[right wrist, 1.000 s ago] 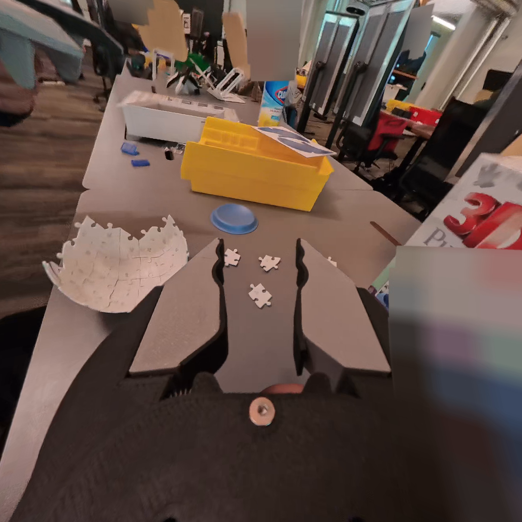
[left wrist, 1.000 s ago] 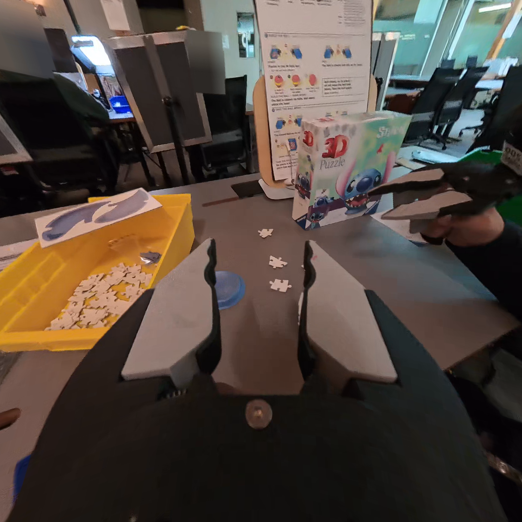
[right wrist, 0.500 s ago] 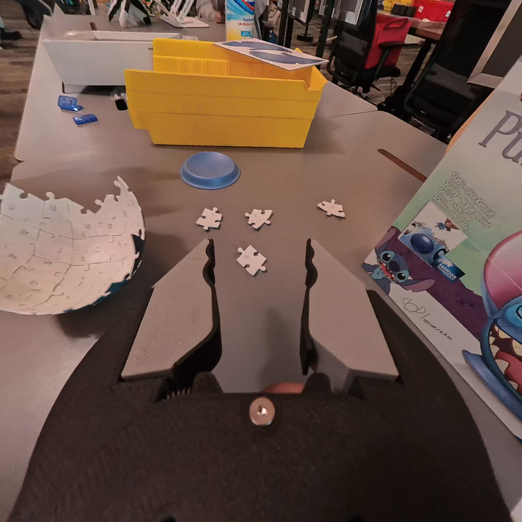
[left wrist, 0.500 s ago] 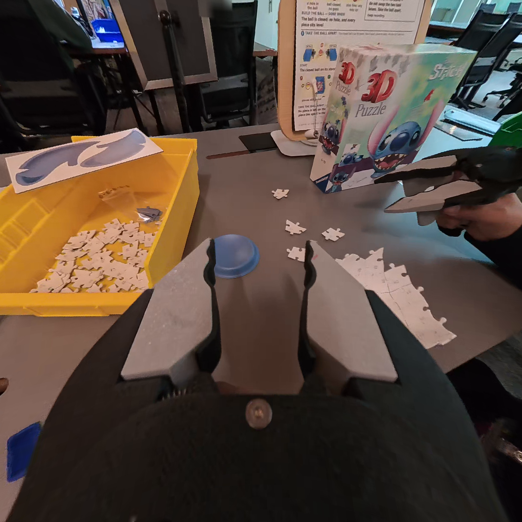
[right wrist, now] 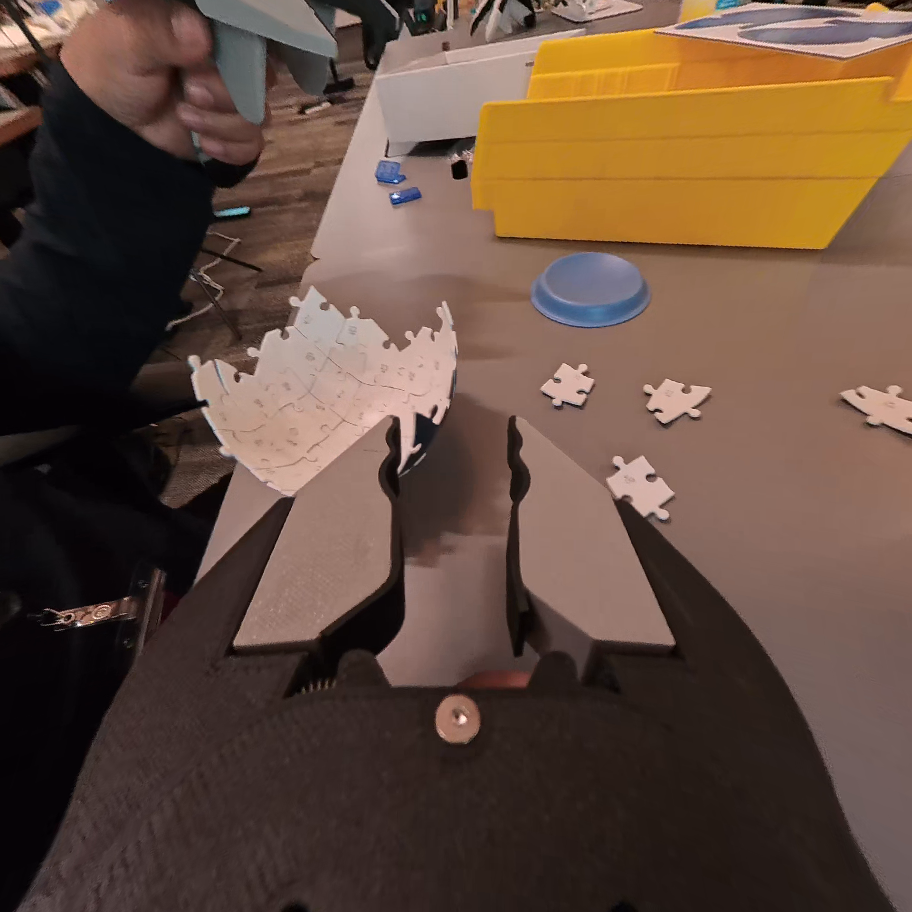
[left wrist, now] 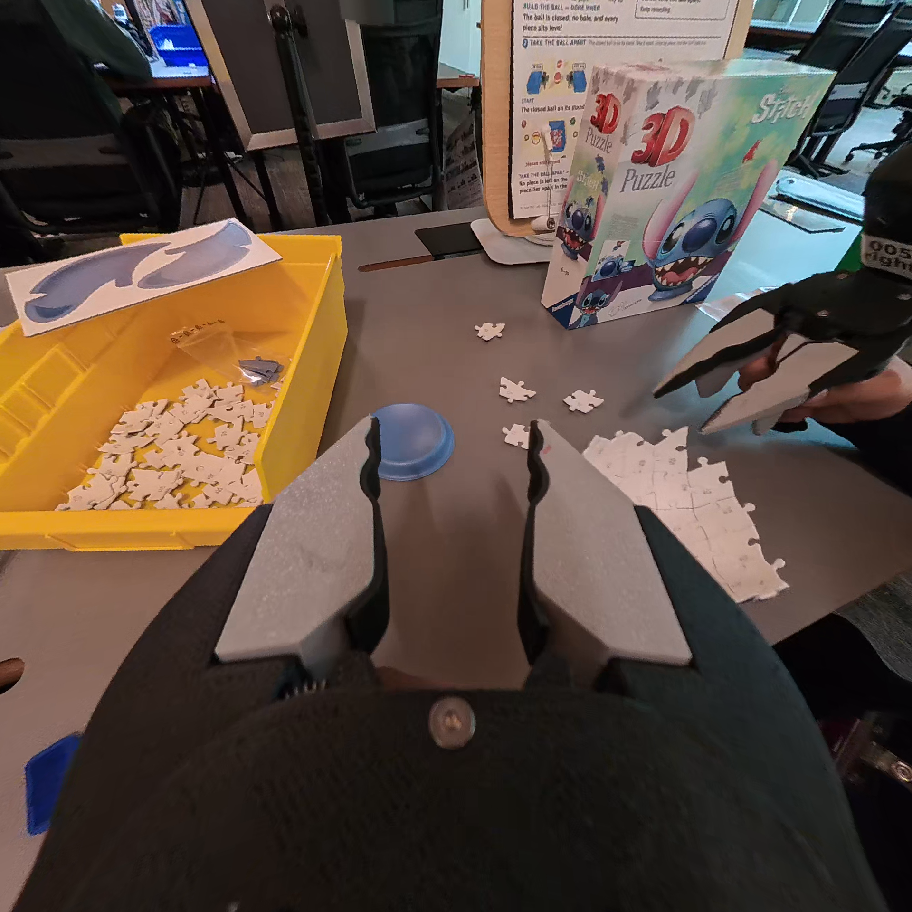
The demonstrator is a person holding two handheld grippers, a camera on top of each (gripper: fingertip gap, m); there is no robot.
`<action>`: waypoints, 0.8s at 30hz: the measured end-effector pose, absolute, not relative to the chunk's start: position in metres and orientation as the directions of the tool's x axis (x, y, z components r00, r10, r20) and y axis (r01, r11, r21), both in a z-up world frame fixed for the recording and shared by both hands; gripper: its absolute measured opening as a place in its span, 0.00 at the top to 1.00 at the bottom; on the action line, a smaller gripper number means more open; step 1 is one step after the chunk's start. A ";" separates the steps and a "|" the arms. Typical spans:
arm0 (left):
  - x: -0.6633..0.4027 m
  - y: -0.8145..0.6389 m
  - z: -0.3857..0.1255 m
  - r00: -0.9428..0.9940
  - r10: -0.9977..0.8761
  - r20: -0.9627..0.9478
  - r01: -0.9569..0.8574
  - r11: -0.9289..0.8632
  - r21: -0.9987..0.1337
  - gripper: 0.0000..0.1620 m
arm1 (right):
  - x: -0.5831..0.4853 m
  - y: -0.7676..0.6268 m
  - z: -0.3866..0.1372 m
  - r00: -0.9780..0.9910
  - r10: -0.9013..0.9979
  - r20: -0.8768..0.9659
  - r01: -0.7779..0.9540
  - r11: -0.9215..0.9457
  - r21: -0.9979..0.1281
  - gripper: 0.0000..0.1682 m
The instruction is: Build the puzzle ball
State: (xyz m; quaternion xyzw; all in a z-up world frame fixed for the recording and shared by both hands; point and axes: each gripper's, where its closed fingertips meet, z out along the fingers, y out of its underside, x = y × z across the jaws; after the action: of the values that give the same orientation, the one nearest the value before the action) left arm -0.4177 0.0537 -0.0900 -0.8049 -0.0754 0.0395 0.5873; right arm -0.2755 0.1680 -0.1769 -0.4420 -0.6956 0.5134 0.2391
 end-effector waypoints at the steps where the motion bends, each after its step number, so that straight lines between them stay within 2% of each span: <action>1: -0.418 0.053 -0.089 0.986 0.168 0.025 0.074 -0.296 -0.952 0.64 | -0.276 0.168 -0.178 -0.491 0.862 -0.127 0.372 0.076 -0.925 0.76; 15: -0.417 0.052 -0.089 0.988 0.153 0.034 0.078 -0.294 -0.953 0.64 | -0.281 0.165 -0.191 -0.494 0.862 -0.112 0.407 0.115 -0.906 0.76; 24: -0.418 0.052 -0.091 0.988 0.150 0.040 0.084 -0.297 -0.951 0.64 | -0.270 0.171 -0.166 -0.529 0.836 -0.147 0.336 0.047 -0.941 0.76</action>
State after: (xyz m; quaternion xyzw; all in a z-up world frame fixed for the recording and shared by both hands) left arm -0.4180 0.0525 -0.0908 -0.8049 -0.0725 0.0280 0.5883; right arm -0.2702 0.1708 -0.1662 -0.4270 -0.6860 0.5423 0.2302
